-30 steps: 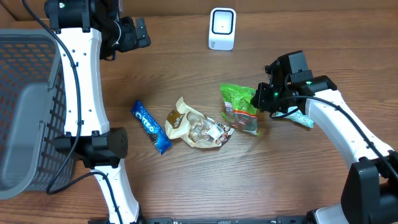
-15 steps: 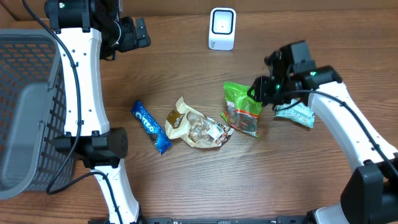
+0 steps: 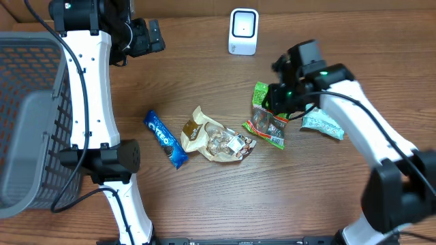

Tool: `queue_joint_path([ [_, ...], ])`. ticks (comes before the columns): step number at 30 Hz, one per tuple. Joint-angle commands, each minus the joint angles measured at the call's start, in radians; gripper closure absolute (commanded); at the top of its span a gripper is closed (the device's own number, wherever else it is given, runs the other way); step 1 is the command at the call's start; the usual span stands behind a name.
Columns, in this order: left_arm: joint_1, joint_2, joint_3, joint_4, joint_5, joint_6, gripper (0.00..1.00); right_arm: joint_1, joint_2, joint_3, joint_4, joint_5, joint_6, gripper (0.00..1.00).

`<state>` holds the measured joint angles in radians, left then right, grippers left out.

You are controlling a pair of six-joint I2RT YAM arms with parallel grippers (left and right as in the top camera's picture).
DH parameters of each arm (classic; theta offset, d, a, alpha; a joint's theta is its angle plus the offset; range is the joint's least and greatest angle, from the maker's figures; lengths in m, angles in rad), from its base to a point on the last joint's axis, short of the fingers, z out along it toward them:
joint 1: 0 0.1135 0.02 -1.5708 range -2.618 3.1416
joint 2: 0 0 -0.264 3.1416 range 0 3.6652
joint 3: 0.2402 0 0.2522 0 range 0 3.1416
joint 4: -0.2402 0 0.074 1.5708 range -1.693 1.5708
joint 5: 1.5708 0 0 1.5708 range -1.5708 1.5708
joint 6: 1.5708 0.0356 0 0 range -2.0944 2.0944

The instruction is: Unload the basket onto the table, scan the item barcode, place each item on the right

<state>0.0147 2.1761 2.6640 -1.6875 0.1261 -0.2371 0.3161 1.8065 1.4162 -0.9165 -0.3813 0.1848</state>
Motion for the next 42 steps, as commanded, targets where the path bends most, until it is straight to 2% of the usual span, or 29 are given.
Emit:
queue_joint_path([
  [1,-0.004,0.001,0.019,-0.002,-0.003,-0.014,0.0,0.005,0.076,0.002,0.001,0.007,-0.049,0.87],
  [5,-0.004,0.001,0.019,-0.002,-0.003,-0.014,0.0,0.005,0.183,0.002,0.008,0.007,-0.068,0.96],
  [12,-0.004,0.001,0.019,-0.002,-0.003,-0.014,0.0,0.003,0.335,0.002,0.035,0.041,-0.089,0.93],
  [13,-0.004,0.001,0.019,-0.002,-0.003,-0.014,0.0,0.003,0.346,0.002,0.037,0.044,-0.089,0.9],
  [14,-0.004,0.001,0.019,-0.002,-0.003,-0.014,0.0,0.003,0.351,0.002,0.037,0.044,-0.089,0.78],
  [15,-0.004,0.001,0.019,-0.002,-0.003,-0.014,0.0,0.003,0.351,0.002,0.037,0.044,-0.089,0.76],
  [19,-0.004,0.001,0.019,-0.002,-0.003,-0.014,0.0,0.003,0.323,0.068,-0.025,0.002,-0.089,0.53],
  [23,-0.004,0.001,0.019,-0.002,-0.003,-0.014,0.0,-0.001,0.288,0.246,-0.173,-0.003,-0.116,0.36],
  [27,-0.004,0.001,0.019,-0.002,-0.003,-0.014,0.0,-0.019,0.282,0.426,-0.289,0.084,-0.211,0.05],
  [28,-0.004,0.001,0.019,-0.002,-0.003,-0.014,0.0,-0.024,0.282,0.447,-0.289,0.127,-0.254,0.01],
  [32,-0.004,0.001,0.019,-0.002,-0.003,-0.014,0.0,-0.043,0.293,0.442,-0.211,0.256,-0.45,0.0],
  [36,-0.004,0.001,0.019,-0.002,-0.003,-0.014,0.0,-0.074,0.326,0.42,-0.146,0.261,-0.648,0.0],
  [38,-0.004,0.001,0.019,-0.002,-0.003,-0.014,0.0,-0.095,0.352,0.419,-0.128,0.261,-0.692,0.0],
  [42,-0.004,0.001,0.019,-0.002,-0.003,-0.014,0.0,-0.145,0.391,0.419,-0.114,0.227,-0.691,0.0],
])
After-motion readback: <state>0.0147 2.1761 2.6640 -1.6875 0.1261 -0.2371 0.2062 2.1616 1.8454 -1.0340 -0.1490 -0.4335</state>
